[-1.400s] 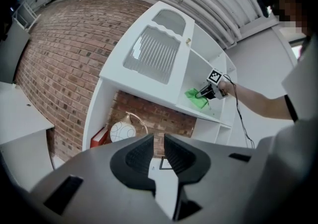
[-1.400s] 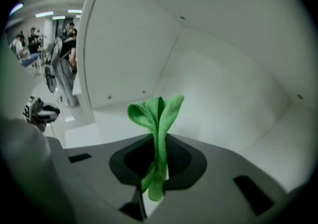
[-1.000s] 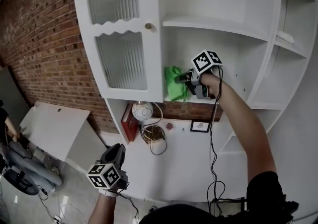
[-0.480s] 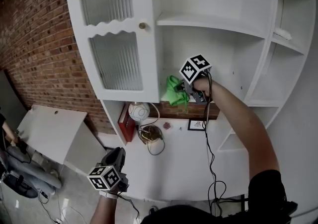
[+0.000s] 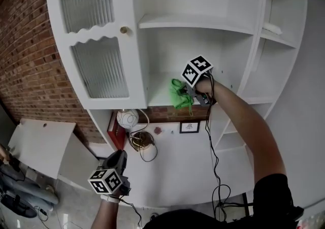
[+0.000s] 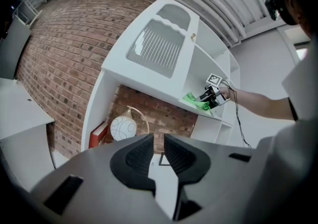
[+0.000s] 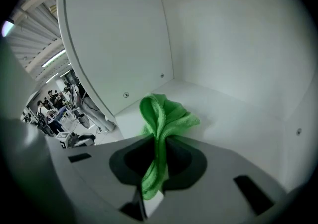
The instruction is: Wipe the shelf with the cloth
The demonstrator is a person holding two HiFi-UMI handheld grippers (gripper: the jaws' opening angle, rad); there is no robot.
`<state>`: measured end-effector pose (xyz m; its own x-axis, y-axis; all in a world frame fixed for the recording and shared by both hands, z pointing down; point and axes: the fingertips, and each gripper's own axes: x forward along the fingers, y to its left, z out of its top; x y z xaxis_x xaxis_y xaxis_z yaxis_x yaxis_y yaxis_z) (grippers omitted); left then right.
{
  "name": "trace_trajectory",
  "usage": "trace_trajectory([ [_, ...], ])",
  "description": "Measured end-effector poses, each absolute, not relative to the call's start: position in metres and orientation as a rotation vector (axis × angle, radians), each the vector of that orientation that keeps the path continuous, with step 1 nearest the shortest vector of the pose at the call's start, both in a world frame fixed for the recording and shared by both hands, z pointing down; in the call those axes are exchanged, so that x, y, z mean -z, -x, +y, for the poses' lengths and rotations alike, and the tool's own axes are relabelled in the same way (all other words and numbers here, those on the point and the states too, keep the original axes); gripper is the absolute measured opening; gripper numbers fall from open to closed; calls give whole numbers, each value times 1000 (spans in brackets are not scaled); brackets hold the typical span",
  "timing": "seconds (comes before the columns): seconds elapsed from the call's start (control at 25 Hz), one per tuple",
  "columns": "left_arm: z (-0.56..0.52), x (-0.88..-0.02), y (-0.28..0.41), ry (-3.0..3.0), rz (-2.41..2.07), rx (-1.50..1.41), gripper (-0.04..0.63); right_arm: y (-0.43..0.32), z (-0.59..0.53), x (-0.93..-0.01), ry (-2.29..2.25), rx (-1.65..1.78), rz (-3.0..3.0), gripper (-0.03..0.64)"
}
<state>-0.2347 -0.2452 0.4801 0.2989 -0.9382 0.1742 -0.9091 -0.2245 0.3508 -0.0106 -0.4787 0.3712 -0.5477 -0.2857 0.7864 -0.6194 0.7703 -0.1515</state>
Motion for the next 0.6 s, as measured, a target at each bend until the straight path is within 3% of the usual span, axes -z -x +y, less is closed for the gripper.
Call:
trace_trajectory([
  [0.6,-273,-486,202,-2265,-1564,48,64,-80,-485,-373,-837,-521,-2026,43],
])
